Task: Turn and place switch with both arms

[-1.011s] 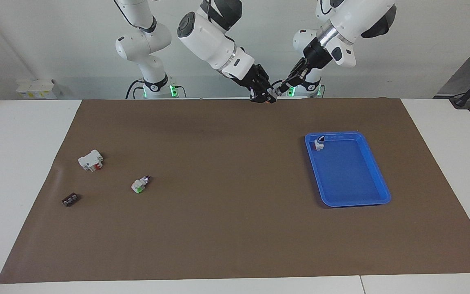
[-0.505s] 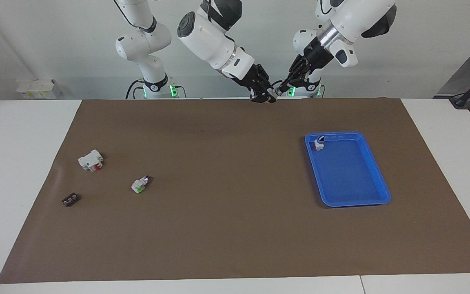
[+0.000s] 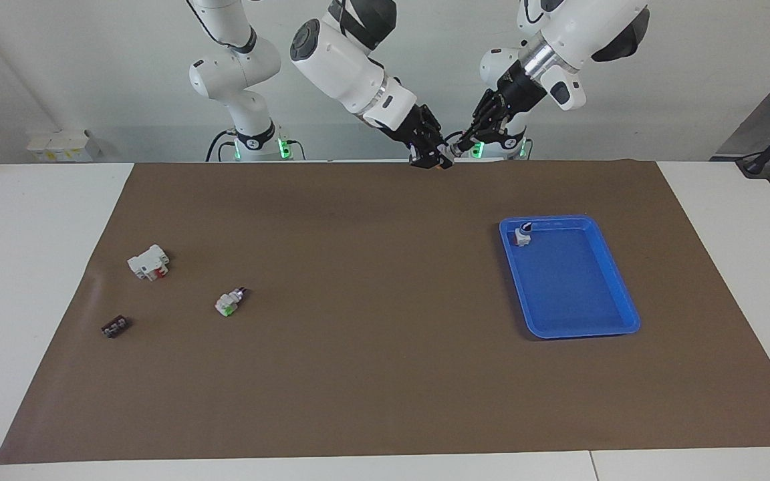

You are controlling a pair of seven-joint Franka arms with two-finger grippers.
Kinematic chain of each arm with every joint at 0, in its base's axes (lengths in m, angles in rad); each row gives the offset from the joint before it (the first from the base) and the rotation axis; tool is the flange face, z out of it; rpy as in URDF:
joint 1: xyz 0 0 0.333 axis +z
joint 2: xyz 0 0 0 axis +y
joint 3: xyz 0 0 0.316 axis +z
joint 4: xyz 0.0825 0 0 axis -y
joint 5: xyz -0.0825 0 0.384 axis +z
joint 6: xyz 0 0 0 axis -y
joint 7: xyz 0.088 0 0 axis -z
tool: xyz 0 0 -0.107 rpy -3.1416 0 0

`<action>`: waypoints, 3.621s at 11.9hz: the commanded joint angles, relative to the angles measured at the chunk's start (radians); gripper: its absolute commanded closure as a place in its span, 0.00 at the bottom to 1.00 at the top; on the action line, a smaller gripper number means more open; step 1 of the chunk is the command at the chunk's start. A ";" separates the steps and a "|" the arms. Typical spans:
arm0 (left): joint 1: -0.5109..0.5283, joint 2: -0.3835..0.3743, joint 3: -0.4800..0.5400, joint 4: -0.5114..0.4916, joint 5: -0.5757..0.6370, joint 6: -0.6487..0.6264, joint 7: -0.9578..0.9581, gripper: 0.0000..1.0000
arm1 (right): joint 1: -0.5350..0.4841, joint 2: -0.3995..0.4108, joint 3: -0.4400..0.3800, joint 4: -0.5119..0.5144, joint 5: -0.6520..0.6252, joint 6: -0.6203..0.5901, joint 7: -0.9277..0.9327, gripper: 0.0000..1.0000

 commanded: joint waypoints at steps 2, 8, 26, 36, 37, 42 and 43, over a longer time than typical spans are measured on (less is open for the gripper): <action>0.000 -0.027 -0.012 -0.034 -0.010 0.004 -0.033 1.00 | -0.006 -0.025 0.002 0.007 0.020 0.024 0.110 0.27; -0.003 -0.027 -0.012 -0.034 -0.010 0.013 -0.032 1.00 | -0.053 -0.093 -0.008 0.006 0.020 -0.030 0.123 0.00; 0.130 -0.025 -0.006 -0.091 0.020 0.077 0.330 1.00 | -0.501 -0.087 -0.012 0.001 -0.706 -0.179 0.726 0.00; 0.342 0.054 -0.006 -0.137 0.359 0.128 0.797 1.00 | -0.682 -0.073 -0.039 0.262 -0.796 -0.677 1.254 0.00; 0.362 0.073 -0.007 -0.138 0.391 0.132 0.870 1.00 | -0.666 -0.079 -0.059 0.253 -0.796 -0.679 1.251 0.00; 0.394 0.049 -0.006 -0.307 0.450 0.232 1.261 1.00 | -0.621 -0.091 -0.104 0.236 -0.811 -0.691 1.248 0.00; 0.391 0.041 -0.007 -0.345 0.480 0.240 1.286 1.00 | -0.621 -0.091 -0.099 0.237 -0.813 -0.691 1.246 0.00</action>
